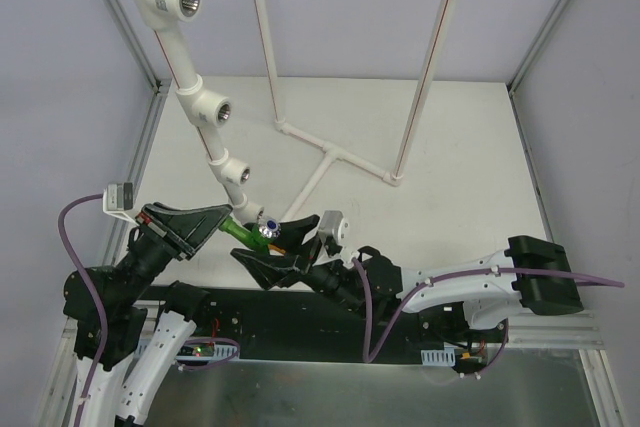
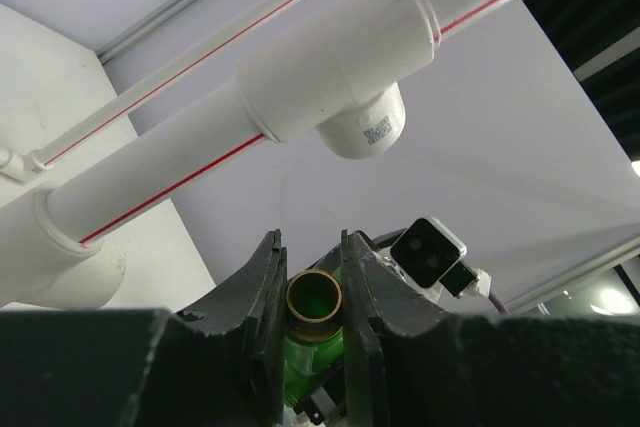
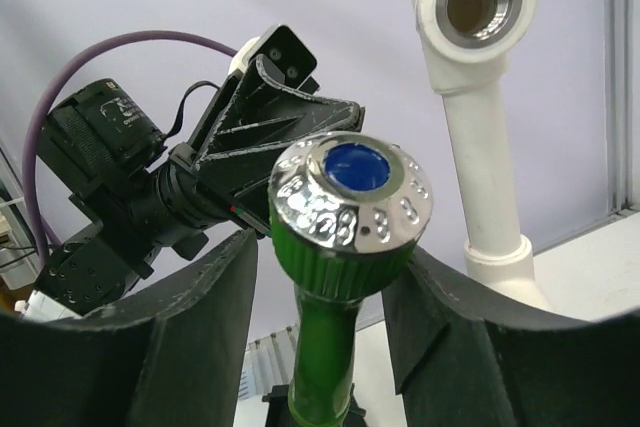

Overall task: Install the water faucets
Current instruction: Adjust the water faucet.

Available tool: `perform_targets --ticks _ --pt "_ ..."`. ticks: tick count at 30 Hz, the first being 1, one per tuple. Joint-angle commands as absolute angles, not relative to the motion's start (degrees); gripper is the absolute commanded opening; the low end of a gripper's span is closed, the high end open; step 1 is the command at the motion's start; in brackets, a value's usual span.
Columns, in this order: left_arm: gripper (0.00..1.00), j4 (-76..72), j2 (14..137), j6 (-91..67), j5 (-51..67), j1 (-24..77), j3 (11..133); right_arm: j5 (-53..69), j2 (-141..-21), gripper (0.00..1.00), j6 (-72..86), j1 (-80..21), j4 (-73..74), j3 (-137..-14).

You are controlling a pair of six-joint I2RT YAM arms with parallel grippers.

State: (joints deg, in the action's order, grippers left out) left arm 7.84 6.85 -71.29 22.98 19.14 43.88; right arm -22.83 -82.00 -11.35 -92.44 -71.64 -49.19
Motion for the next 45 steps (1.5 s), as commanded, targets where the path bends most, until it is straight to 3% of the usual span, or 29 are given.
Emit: perform_targets --ticks 1,9,41,43,45 --pt "0.00 4.31 6.07 -74.27 18.37 19.25 43.86 -22.24 -82.00 0.57 -14.06 -92.46 -78.48 -51.68" --pt "0.00 1.67 6.50 -75.76 17.58 19.25 43.77 -24.08 -83.85 0.47 -15.64 -92.46 -83.06 -52.56" --pt "0.00 -4.75 5.19 -80.51 17.84 19.25 40.25 -20.13 -86.13 0.42 -10.02 -89.91 -87.28 -57.57" --pt "0.00 -4.83 5.19 -80.51 17.84 19.25 40.25 -20.04 -86.31 0.40 -10.11 -89.91 -87.28 -57.74" --pt "0.00 -4.83 5.19 -80.51 17.84 19.25 40.25 -20.04 -86.57 0.31 -10.11 -89.83 -87.28 -58.01"
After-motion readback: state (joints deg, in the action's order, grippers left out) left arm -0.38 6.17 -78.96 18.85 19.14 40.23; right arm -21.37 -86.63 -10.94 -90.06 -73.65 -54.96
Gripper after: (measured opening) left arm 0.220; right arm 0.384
